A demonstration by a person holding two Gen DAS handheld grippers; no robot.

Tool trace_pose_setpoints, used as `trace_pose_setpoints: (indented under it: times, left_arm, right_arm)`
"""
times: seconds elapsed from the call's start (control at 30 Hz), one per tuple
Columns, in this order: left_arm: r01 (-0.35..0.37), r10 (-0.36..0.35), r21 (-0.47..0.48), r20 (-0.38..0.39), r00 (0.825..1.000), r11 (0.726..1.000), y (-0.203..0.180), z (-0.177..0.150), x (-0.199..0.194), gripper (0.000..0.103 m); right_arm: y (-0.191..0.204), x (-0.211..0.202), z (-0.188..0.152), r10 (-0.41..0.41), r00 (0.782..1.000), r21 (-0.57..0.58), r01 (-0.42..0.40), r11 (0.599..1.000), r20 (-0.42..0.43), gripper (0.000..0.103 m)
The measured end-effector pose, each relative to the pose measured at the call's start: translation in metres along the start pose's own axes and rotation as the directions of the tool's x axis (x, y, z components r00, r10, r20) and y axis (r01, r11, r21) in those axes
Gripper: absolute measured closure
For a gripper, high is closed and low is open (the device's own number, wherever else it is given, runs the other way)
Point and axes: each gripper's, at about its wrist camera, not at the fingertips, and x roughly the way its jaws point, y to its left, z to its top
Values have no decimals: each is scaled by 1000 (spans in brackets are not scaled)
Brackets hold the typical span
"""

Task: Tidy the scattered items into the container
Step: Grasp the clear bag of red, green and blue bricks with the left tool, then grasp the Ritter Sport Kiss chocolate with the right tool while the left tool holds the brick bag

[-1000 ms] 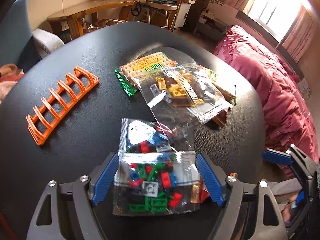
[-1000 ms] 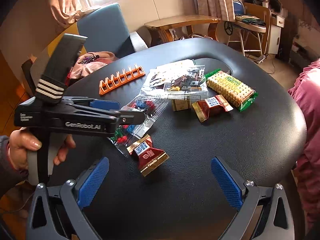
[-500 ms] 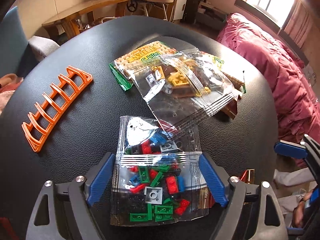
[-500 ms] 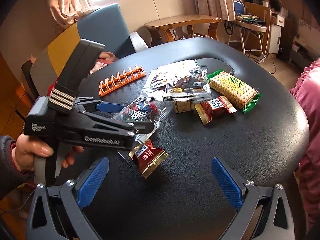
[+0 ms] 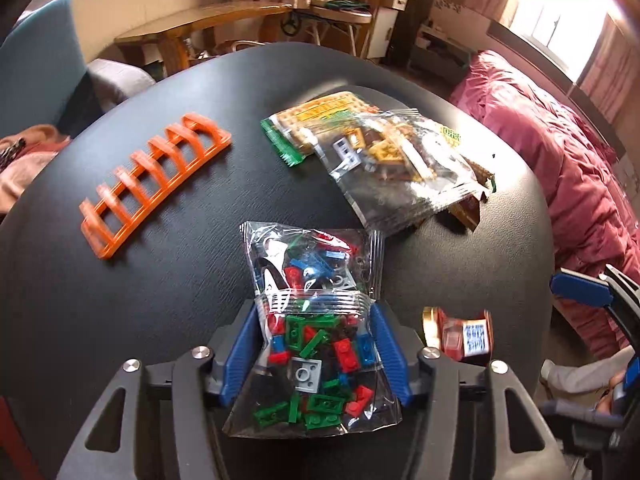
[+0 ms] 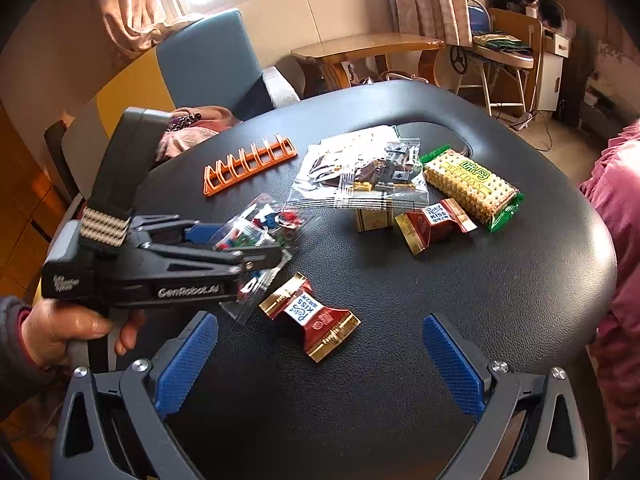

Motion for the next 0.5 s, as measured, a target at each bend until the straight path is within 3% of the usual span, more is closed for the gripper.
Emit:
trace_pose_setpoints:
  times: [0.13, 0.27, 0.5]
  left_arm:
    - [-34, 35, -60, 14, 999, 998, 11, -19, -13, 47]
    - [-64, 68, -136, 24, 997, 989, 30, -44, -36, 47]
    - [-97, 108, -228, 37, 993, 969, 42, -84, -62, 46]
  right_arm:
    - [4, 2, 0, 5, 1000, -1, -5, 1000, 1, 0]
    - [11, 5, -2, -3, 1000, -23, 3, 1000, 0, 17]
    - [21, 11, -4, -15, 1000, -61, 15, 998, -7, 22]
